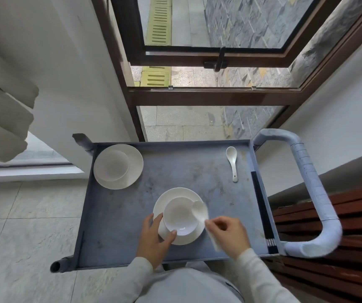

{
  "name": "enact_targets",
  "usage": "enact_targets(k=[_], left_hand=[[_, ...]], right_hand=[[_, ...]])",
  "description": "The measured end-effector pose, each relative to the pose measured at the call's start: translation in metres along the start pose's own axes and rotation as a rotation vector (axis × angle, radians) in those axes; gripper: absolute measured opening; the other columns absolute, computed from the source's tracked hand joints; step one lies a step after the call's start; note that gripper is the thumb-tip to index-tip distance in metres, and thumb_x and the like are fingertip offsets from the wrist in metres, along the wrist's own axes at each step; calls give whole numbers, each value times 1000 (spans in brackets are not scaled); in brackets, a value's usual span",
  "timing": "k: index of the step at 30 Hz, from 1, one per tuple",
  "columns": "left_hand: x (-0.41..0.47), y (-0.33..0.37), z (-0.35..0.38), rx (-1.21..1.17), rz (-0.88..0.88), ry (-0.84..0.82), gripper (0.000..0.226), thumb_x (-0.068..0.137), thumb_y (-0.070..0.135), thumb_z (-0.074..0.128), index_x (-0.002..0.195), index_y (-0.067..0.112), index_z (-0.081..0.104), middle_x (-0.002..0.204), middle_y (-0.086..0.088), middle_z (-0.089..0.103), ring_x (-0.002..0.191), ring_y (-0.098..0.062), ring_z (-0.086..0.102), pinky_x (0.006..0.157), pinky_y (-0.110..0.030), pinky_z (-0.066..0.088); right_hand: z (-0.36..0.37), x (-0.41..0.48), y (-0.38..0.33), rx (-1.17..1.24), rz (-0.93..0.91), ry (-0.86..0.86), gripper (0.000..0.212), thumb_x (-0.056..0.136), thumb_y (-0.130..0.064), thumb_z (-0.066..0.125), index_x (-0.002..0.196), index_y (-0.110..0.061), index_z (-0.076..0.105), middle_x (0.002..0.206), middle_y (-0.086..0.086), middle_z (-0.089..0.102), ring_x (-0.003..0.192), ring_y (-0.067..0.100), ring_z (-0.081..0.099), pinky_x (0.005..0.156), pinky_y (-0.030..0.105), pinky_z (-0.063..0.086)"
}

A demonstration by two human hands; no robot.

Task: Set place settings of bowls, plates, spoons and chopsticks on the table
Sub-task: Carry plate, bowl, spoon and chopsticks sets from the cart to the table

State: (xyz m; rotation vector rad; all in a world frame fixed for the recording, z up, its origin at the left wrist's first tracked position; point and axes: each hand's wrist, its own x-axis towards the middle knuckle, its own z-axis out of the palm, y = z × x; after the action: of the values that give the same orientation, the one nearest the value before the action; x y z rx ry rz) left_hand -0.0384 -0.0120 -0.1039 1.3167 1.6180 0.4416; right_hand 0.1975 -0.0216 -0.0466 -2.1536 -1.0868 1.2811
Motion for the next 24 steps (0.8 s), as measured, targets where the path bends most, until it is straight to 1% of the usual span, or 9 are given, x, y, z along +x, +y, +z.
enact_targets(k=[3, 6, 10, 12, 14, 16, 18, 20, 24], left_hand=[[-1, 2, 1, 30, -1, 14, 58, 88, 34, 78, 140, 22, 55, 153, -8, 35, 124, -17, 47, 103, -25, 37], [-3, 4, 2, 28, 8, 31, 51, 87, 30, 79, 133, 21, 59, 151, -7, 37, 128, -20, 49, 102, -22, 36], [-5, 7, 6, 22, 30, 51, 37, 88, 27, 78, 120, 32, 60, 152, -5, 37, 128, -12, 44, 103, -22, 34], [-6, 7, 7, 11, 32, 64, 31, 90, 28, 77, 115, 36, 61, 153, -5, 38, 125, -10, 42, 103, -21, 34], [-6, 7, 8, -5, 27, 71, 27, 90, 29, 76, 111, 37, 62, 153, -5, 38, 120, -10, 44, 96, -9, 34], [-6, 7, 10, -6, 18, 76, 26, 91, 30, 75, 112, 37, 62, 154, -4, 38, 115, -9, 44, 88, 0, 31], [-8, 8, 11, -11, 18, 85, 26, 91, 32, 75, 114, 35, 62, 155, -3, 38, 115, -9, 44, 91, -7, 34], [-7, 9, 10, -18, 21, 93, 27, 91, 31, 75, 116, 32, 64, 155, -4, 38, 116, -10, 44, 95, -16, 37], [-6, 11, 9, -45, -3, 98, 28, 91, 29, 74, 118, 28, 66, 154, -4, 38, 115, -12, 45, 95, -20, 39]], right_hand=[[29, 0, -13, -128, -40, -68, 25, 82, -45, 80, 66, -28, 72, 61, -17, 71, 60, -8, 63, 63, 10, 45], [47, 5, -21, -309, -65, -98, 31, 89, -51, 70, 74, -24, 72, 79, -4, 75, 76, 14, 67, 76, 25, 53], [54, 10, -13, -417, -112, -81, 44, 93, -58, 60, 63, -27, 53, 70, -5, 62, 68, 18, 57, 64, 23, 44], [46, 13, -4, -406, -112, -53, 49, 95, -58, 59, 60, -23, 53, 66, -2, 61, 65, 20, 55, 61, 26, 40], [26, 20, 9, -339, -84, 68, 37, 96, -50, 63, 72, -22, 64, 74, 2, 66, 72, 25, 60, 65, 28, 41], [-5, 29, 26, -301, -36, 263, 20, 97, -36, 67, 102, -18, 74, 101, 8, 71, 92, 29, 66, 80, 30, 49], [-37, 37, 45, -363, 56, 394, 38, 97, -25, 68, 130, -7, 65, 128, 18, 62, 116, 37, 61, 98, 42, 49], [-57, 42, 60, -430, 151, 417, 46, 97, -19, 66, 139, -2, 57, 138, 22, 54, 126, 40, 52, 105, 45, 45], [-59, 47, 62, -578, 184, 358, 37, 102, -20, 59, 136, -6, 59, 139, 17, 55, 126, 34, 54, 103, 40, 48]])
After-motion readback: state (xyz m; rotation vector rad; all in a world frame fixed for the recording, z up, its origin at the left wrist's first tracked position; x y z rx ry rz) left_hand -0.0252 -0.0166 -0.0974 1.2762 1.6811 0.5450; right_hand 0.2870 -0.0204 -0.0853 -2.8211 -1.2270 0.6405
